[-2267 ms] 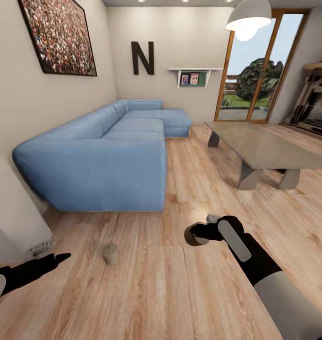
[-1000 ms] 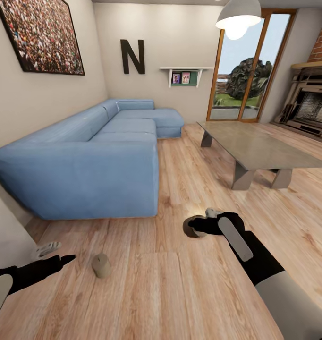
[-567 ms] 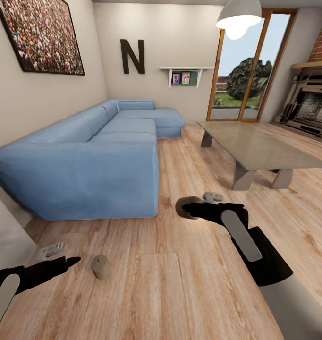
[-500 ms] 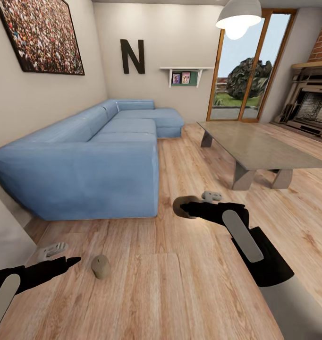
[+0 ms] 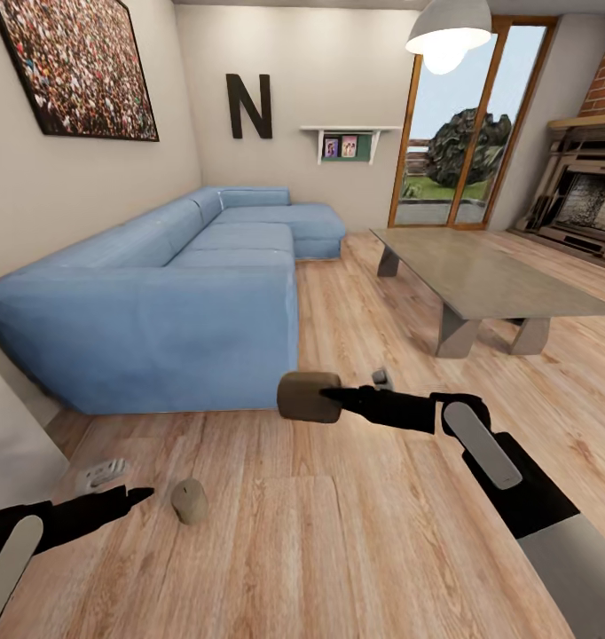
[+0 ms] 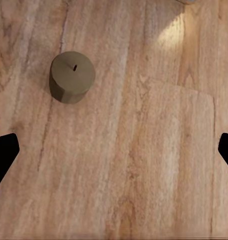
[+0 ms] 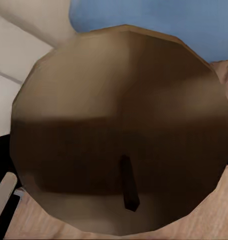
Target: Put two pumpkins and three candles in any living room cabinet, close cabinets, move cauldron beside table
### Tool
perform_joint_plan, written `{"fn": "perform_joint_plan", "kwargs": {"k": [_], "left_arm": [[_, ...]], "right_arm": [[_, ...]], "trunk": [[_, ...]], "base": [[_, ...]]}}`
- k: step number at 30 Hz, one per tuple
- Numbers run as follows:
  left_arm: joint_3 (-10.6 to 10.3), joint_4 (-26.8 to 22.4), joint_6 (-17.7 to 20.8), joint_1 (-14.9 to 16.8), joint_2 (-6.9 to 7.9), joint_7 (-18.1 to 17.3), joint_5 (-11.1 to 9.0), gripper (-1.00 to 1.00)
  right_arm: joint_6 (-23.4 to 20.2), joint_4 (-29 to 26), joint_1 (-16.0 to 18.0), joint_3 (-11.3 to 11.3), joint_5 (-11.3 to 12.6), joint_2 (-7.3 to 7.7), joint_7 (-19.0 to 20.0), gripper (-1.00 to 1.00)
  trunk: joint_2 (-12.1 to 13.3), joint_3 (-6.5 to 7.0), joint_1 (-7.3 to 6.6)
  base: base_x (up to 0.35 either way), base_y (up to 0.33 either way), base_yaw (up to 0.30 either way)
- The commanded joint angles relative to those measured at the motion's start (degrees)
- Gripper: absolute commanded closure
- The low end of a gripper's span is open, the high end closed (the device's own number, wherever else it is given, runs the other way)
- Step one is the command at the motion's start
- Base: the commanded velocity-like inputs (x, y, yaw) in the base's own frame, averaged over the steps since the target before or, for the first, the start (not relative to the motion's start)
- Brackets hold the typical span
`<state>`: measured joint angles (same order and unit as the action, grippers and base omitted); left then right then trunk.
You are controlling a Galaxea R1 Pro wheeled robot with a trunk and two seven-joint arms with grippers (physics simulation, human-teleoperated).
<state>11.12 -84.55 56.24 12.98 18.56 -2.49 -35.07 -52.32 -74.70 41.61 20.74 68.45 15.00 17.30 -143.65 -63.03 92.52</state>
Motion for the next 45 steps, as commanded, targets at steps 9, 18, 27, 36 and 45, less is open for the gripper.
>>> {"fn": "perform_joint_plan", "kwargs": {"k": [9, 18, 27, 36, 45], "left_arm": [[-2.4, 3.5, 0.2, 0.5, -0.75, -0.1, 0.4, -1.0], [-4.8, 3.9, 0.9, 9.7, -1.93, 7.1, -0.3, -1.0], [-7.4, 23.9, 0.9, 23.5, -2.63, 8.7, 0.0, -1.0], [-8.6, 43.2, 0.5, 34.7, -3.71, 8.9, 0.6, -1.0], [-12.1, 46.1, 0.4, 37.2, -5.22, 9.0, 8.1, -1.0]], "right_arm": [[0.0, 1.4, 0.1, 0.5, -0.9, 0.12, 2.5, 1.0], [0.2, 1.6, 0.1, 0.5, -1.0, 0.19, 2.5, 1.0], [0.4, 1.7, 0.1, 0.5, -2.4, 0.19, 2.5, 1.0], [0.3, 1.6, 0.1, 0.1, -8.8, 0.11, 3.0, 1.0], [0.3, 1.4, 0.1, 0.0, -8.9, 0.13, 3.3, 1.0]], "trunk": [[0.0, -0.05, -0.01], [0.0, -0.05, -0.01], [0.0, -0.05, -0.01], [0.0, -0.05, -0.01], [0.0, -0.05, -0.01]], "base": [[0.0, 0.0, 0.0], [0.0, 0.0, 0.0], [0.0, 0.0, 0.0], [0.0, 0.0, 0.0], [0.0, 0.0, 0.0]]}}
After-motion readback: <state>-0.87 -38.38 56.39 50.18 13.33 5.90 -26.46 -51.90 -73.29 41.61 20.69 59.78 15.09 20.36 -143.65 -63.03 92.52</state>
